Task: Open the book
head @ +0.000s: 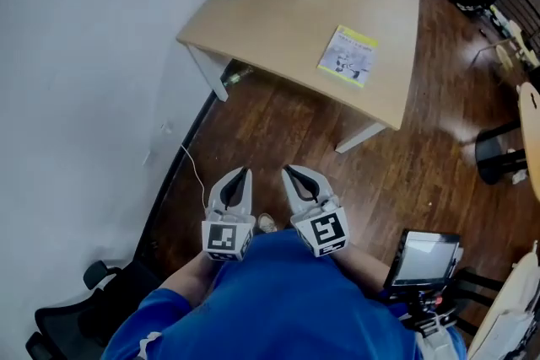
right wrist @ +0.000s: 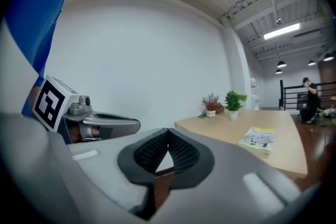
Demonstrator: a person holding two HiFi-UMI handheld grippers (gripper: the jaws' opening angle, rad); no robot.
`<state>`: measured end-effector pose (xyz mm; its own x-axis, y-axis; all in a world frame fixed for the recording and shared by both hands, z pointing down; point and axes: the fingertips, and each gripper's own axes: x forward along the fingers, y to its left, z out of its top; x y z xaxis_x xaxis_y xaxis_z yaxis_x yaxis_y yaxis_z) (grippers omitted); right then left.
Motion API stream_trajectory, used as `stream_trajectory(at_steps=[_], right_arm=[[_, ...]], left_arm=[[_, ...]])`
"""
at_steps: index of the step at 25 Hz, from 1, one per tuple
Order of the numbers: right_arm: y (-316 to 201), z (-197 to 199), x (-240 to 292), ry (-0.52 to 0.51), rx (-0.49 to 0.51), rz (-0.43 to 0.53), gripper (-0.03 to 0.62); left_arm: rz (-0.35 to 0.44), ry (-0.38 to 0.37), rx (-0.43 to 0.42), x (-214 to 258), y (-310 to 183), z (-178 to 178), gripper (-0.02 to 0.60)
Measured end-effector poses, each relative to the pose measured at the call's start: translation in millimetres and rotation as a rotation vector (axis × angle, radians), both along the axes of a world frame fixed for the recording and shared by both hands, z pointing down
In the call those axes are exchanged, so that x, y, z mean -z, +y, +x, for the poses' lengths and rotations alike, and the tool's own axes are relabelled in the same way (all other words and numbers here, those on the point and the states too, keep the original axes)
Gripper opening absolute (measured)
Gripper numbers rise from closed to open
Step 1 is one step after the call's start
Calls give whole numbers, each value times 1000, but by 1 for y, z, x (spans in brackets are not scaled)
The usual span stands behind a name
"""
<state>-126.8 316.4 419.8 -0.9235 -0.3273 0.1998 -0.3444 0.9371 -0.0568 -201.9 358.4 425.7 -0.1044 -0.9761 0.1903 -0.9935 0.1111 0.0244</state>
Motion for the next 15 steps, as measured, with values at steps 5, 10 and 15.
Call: stream_trajectory(at_steps=[5,10,15], right_arm=[[-24,11,-7,-11,-138,-5,3],[-49,24,-6,-3,-231,7,3],[-101,36,-13,5,-279,-5,3]], left_arm=[[8,5,-124,-5,-32,4,7],[23,16,-219,-2,-68,16,8],[14,21,-263,-9,-124,27,8]])
